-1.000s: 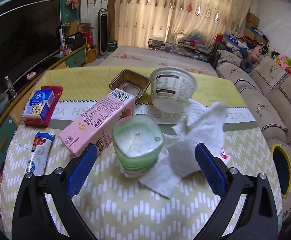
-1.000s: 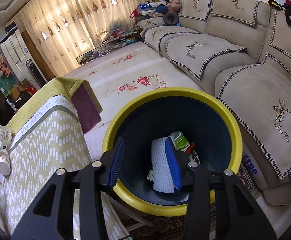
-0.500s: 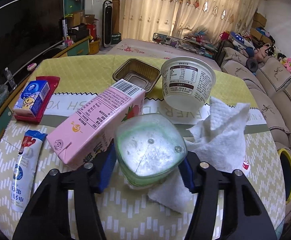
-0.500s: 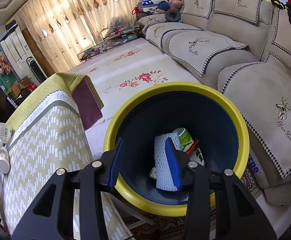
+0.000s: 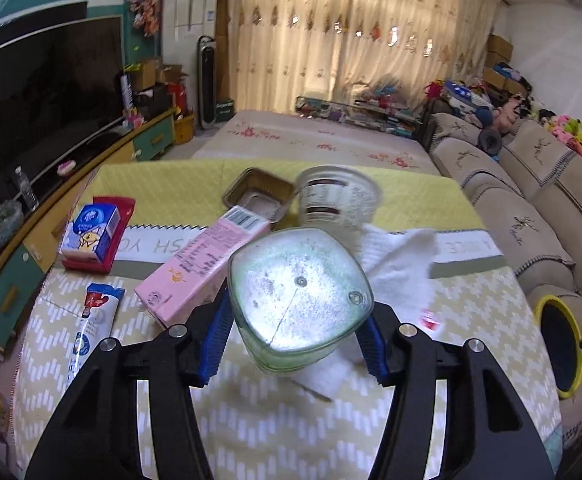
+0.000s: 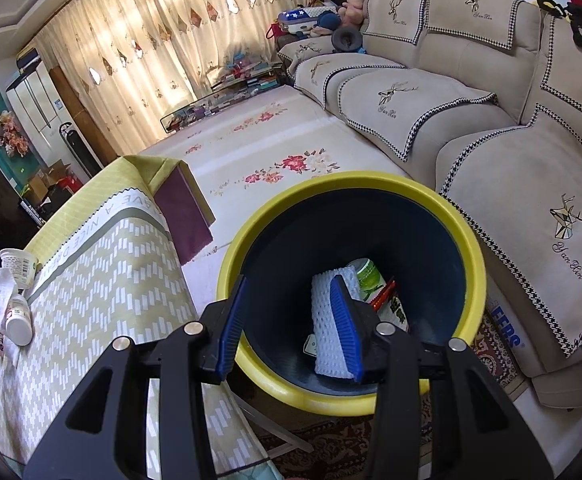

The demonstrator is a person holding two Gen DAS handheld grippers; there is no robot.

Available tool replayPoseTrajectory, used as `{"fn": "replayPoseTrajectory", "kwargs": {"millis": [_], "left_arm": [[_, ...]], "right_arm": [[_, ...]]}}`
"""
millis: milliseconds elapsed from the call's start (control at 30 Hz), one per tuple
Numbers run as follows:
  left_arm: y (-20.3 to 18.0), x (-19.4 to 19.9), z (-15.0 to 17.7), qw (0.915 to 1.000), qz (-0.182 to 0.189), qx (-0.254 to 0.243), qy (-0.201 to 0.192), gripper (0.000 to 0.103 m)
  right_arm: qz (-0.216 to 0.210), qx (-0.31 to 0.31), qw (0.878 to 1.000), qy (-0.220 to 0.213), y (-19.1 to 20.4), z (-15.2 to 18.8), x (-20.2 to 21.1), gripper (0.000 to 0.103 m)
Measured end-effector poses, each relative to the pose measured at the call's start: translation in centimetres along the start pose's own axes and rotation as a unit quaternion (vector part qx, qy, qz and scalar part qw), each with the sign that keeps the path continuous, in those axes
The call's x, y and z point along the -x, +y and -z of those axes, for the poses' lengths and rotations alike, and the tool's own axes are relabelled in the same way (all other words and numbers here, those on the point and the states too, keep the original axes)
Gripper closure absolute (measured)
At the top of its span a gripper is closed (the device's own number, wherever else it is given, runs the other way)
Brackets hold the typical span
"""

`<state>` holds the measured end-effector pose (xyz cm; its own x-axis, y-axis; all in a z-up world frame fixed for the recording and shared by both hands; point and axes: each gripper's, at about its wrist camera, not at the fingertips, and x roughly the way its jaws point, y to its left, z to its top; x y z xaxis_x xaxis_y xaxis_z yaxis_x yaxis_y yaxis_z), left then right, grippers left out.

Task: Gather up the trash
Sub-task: 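Carry the green-lidded jar to the yellow bin and release it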

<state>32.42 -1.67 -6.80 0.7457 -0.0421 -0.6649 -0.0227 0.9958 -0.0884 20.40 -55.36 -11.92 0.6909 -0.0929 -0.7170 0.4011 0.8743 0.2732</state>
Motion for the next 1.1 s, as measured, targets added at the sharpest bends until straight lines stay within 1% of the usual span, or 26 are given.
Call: {"fn": "replayPoseTrajectory", "kwargs": {"millis": [100,233,300,400,500,600,633,700,800,833,900,967,1067,1100], "left_arm": [[-1.7,1.8,0.4,0.9996,0.024,-0.017,-0.003,0.047],[-5.6,3.3,1.4,0.9964,0.070,-0.048,0.005,0.047],[-7.8,3.8,1.8,0.9930,0.099,-0.063,0.014,0.047],[-11.0,4.1,2.3,0.9875,0.129,-0.088,0.023,0.047],[-15.2,4.0,2.6,0.9800,0.160,-0.114,0.032,0.047],[-19.6,3.8,3.0,0.9705,0.194,-0.138,0.040,0.047],[-21.6,3.7,3.2,0.9662,0.205,-0.151,0.041,0.047],[-24.2,3.5,3.6,0.9607,0.218,-0.166,0.046,0.047],[-29.6,2.7,4.5,0.9463,0.247,-0.198,0.065,0.047],[-30.6,2.6,4.7,0.9437,0.251,-0.204,0.067,0.047],[-34.0,1.7,5.5,0.9347,0.267,-0.220,0.083,0.047],[-36.5,0.9,6.2,0.9278,0.279,-0.228,0.098,0.047],[-40.1,-0.6,7.4,0.9198,0.286,-0.243,0.115,0.047],[-40.9,-1.2,7.7,0.9186,0.285,-0.247,0.119,0.047]], "right_arm": [[-0.001,-0.002,1.000,-0.006,-0.4,0.1,0.7,0.063],[0.002,-0.008,1.000,-0.013,-1.3,0.2,1.7,0.062],[0.006,-0.012,1.000,-0.015,-1.9,0.2,2.1,0.062],[0.012,-0.018,1.000,-0.018,-3.1,0.2,2.8,0.062],[0.026,-0.023,0.999,-0.027,-4.7,0.3,3.8,0.062],[0.037,-0.032,0.998,-0.035,-6.2,0.4,4.6,0.061],[0.041,-0.037,0.998,-0.037,-6.9,0.5,4.9,0.061],[0.047,-0.046,0.997,-0.040,-8.1,0.7,5.2,0.060],[0.056,-0.065,0.995,-0.045,-10.3,1.0,5.9,0.060],[0.058,-0.069,0.995,-0.045,-10.8,1.1,5.9,0.060],[0.060,-0.077,0.994,-0.045,-12.1,1.4,6.1,0.059],[0.063,-0.083,0.994,-0.044,-13.0,1.6,6.1,0.059],[0.066,-0.090,0.993,-0.044,-14.3,1.7,6.1,0.059],[0.068,-0.092,0.993,-0.043,-14.7,1.8,6.1,0.059]]}}
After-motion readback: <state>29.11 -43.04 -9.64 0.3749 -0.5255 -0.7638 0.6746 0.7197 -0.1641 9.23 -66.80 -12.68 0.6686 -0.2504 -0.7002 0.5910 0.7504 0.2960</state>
